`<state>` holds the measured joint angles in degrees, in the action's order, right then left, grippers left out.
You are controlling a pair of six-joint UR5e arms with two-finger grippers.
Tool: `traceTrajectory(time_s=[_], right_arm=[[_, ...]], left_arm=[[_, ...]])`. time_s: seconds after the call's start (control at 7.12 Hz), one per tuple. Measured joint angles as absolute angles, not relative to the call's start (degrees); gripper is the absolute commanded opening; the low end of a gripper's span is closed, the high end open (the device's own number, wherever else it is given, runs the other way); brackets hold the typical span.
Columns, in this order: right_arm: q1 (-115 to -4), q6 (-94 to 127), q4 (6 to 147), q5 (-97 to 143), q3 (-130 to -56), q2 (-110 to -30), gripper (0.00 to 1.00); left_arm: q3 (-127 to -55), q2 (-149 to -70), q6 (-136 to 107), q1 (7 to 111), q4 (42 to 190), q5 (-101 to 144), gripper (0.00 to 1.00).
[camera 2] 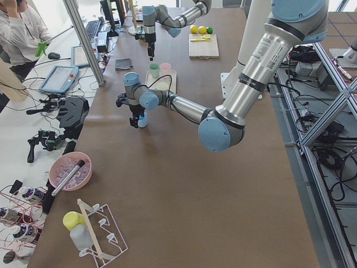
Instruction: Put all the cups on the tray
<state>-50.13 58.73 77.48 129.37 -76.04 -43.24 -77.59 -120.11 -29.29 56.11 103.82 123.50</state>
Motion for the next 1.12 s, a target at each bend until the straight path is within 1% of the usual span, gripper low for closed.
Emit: traceTrajectory(time_s=[0.28,0.42,0.7,1.12], right_arm=[[-53.5,58.2,77.7,133.6,-78.0,-45.0,1.0],[-54.6,57.9,77.7,134.3,-79.6,-47.3,1.0],[-56.8,56.0,77.8,134.7,-82.2,-52.4,1.0],[-59.9,47.3,78.0,134.6,-85.0,-60.1,1.0]], left_arm=[[-76.8,-121.0,-29.3,55.9,103.9,123.6,0.0],[-76.8,-122.5,-30.0,55.8,103.4,124.0,0.0],[-77.0,-127.8,-34.6,55.3,100.0,125.7,0.0],[-74.6,-137.2,-45.0,49.7,98.3,125.8,0.0]])
